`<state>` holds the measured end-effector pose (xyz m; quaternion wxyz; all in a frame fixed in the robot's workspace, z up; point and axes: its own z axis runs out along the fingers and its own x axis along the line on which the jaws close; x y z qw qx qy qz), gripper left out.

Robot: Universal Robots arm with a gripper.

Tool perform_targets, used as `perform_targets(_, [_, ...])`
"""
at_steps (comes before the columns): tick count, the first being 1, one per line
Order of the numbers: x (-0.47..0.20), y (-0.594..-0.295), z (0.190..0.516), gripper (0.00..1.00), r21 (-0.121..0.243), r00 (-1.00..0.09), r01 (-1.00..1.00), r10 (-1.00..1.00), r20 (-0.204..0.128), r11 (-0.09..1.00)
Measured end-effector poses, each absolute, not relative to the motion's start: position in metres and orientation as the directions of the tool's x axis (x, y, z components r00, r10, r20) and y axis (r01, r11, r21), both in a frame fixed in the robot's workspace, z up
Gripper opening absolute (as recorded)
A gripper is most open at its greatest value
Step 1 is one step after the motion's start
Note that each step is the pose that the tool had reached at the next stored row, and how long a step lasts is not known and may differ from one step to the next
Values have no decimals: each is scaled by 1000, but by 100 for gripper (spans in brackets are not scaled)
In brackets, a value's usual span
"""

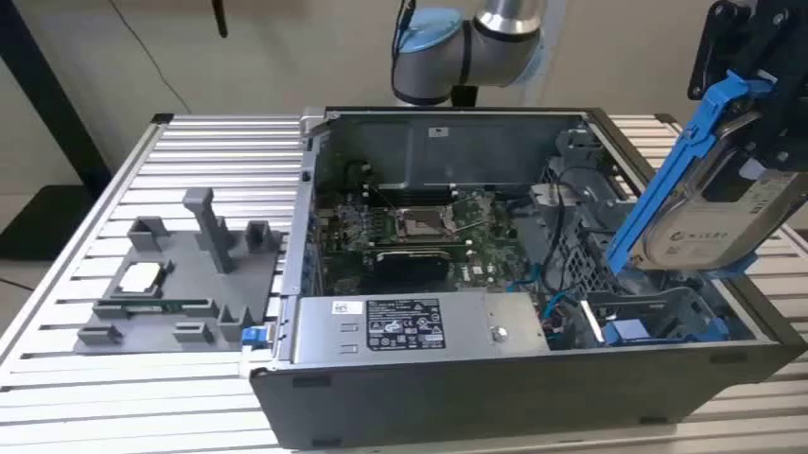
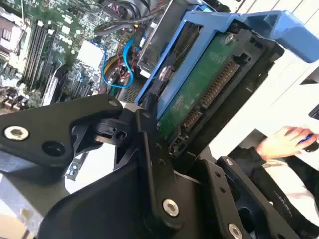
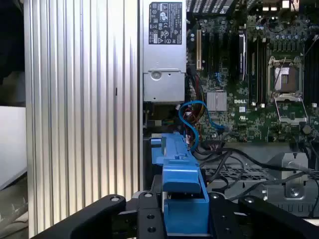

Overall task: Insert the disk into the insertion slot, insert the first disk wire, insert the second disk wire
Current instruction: 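Insert the disk into the insertion slot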

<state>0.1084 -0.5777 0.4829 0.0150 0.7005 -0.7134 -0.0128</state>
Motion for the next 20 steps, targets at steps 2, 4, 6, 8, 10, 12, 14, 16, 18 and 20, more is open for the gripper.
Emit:
perform_targets(2, [108,-578,483,33,39,-18,-999,-1000,3,18])
perform_targets(4, [108,-578,482,33,39,-18,-999,-1000,3,18])
perform_targets(6, [108,-578,482,33,39,-18,-999,-1000,3,18])
perform_targets(8, [108,-578,481,33,39,-18,-999,-1000,3,18])
perform_targets(10, [108,-578,480,33,39,-18,-999,-1000,3,18])
perform_targets(12, [108,-578,479,33,39,-18,-999,-1000,3,18])
perform_targets(14, [108,-578,478,33,39,-18,-999,-1000,3,18])
perform_targets(16, [108,-578,477,33,39,-18,-999,-1000,3,18])
perform_targets(18, [108,-578,476,33,39,-18,-999,-1000,3,18])
perform_targets(20, [108,-578,475,33,39,-18,-999,-1000,3,18])
